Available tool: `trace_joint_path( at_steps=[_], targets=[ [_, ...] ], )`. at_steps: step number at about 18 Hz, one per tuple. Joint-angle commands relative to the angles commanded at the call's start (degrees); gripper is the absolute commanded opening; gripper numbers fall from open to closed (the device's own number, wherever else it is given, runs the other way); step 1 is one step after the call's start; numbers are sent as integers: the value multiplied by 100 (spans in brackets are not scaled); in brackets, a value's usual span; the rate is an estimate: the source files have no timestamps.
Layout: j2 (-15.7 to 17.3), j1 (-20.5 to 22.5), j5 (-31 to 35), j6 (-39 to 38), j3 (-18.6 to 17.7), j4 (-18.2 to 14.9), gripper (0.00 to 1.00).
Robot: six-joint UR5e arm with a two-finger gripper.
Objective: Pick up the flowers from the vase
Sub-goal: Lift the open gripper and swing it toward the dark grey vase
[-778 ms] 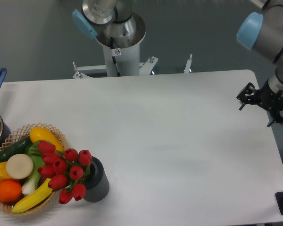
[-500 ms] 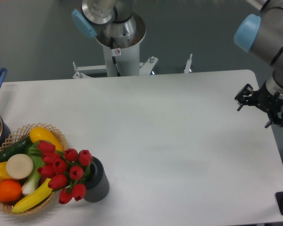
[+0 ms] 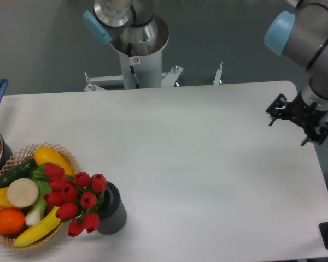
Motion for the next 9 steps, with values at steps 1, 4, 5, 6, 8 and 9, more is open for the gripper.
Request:
trace_joint_path(
  at_steps=[1,4,5,6,8,9],
  targets=[
    [63,18,-149,-152,-239,256,100],
    [379,-8,-1131,-626,-793,794,100],
    [450,-34,-1570,-889,-916,1021,100],
    [512,-69,-1801,-1127,-1057,1267,100],
    [713,-227,-2021,-1331,-1338,1637,100],
    [801,-306,-2319,-1331,-1444,1726,100]
  ],
)
